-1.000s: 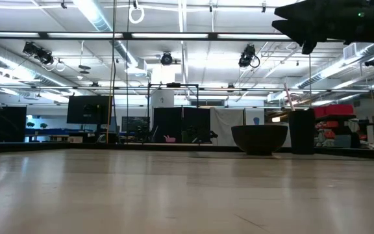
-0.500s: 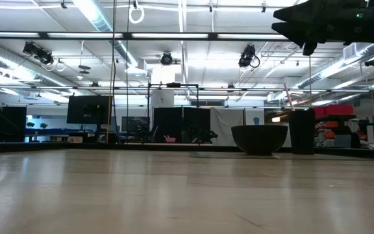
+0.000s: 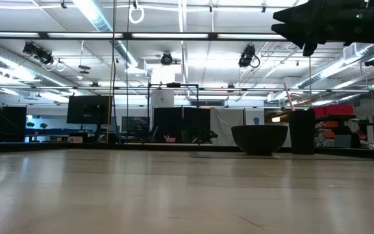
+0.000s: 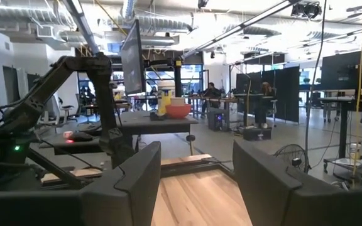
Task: Pick & Place Utensil
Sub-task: Put the black spoon into the black bowl on the brown mat
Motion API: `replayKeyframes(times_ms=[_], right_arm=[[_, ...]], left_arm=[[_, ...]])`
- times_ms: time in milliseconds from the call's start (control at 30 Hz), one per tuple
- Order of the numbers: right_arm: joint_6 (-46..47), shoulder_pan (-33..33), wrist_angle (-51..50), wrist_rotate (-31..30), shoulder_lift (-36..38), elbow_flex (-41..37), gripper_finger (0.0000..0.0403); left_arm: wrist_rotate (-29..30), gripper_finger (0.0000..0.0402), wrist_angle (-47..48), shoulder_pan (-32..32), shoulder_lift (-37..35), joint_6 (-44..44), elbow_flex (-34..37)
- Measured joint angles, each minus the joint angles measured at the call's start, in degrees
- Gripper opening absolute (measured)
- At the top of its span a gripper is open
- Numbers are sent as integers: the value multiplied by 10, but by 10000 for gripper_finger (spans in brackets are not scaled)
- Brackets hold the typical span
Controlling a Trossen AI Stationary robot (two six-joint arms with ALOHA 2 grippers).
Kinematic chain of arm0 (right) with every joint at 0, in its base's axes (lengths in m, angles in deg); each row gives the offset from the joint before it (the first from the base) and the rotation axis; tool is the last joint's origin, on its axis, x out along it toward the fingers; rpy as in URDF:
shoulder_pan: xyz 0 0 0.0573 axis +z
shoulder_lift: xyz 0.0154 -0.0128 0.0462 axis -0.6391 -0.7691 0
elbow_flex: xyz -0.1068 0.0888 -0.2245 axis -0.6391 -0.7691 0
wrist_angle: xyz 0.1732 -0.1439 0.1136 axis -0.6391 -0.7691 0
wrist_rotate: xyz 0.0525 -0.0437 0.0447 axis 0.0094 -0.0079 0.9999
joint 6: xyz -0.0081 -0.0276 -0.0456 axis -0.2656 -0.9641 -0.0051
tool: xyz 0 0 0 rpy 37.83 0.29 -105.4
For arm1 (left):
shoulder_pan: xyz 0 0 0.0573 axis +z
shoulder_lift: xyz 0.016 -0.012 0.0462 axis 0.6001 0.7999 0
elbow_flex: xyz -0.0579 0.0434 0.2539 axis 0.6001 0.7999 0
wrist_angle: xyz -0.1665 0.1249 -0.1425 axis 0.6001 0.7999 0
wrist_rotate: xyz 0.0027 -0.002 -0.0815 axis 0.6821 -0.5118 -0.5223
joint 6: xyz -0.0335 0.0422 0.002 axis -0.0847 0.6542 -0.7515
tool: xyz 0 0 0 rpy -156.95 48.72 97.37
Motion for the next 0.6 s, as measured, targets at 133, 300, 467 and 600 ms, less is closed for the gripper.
replayKeyframes(times_ms=[133,300,467,600], right_arm=[[0,0,0,0,0,0,201],[12,0,-1,0,0,0,201],[15,0,-4,0,0,0,201],[15,0,-4,0,0,0,201]], left_arm=[[-23,360,1,0,12,-1,0],[-19,360,1,0,16,-7,0],[-13,360,18,0,16,-6,0],[-9,360,29,0,16,0,0]])
